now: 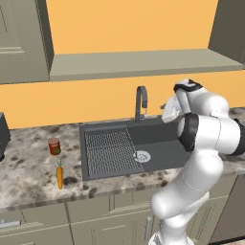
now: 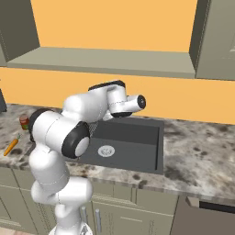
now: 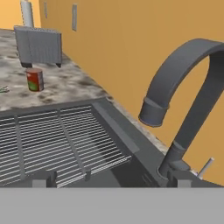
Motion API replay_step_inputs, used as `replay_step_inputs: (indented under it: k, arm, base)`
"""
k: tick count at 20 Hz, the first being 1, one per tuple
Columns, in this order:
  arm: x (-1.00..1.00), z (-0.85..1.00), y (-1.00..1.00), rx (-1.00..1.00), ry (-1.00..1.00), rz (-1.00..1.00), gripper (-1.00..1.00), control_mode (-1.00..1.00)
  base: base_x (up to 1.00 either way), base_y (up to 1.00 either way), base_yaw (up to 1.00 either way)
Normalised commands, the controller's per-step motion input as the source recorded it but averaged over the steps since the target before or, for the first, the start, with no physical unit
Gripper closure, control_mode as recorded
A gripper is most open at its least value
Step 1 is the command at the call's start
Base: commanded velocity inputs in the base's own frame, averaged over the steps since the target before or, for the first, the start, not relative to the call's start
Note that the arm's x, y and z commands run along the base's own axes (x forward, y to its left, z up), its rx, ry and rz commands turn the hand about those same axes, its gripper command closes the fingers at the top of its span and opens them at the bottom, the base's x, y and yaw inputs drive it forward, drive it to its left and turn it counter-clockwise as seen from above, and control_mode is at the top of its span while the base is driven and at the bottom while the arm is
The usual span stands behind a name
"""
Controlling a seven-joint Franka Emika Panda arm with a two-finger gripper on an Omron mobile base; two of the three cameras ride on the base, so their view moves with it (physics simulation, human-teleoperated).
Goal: Turn on the sink faucet. Then move the carrot from the counter to the sink. Turn off the sink. Move the vegetable from the sink to the pot next to the stove. Finally move the pot to the rear left burner.
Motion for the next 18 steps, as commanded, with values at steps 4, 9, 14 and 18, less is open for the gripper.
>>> replay_step_inputs:
  k: [4,9,14,18]
  arm:
    - [0.34,-0.2,0.0,0.0,-0.02,0.0,-1.0,-1.0]
    - [0.36,-0.16,0.03,0.0,0.0,0.0,-1.0,-1.0]
    - [0.32,-0.08,0.02,0.0,0.0,0.0,-1.0,-1.0]
    - [0.33,-0.06,0.03,0.0,0.0,0.0,-1.0,-1.0]
  base:
    - [0.0,0.0,0.0]
    - [0.0,0.0,0.0]
    - [0.0,0.0,0.0]
    - [0.0,0.0,0.0]
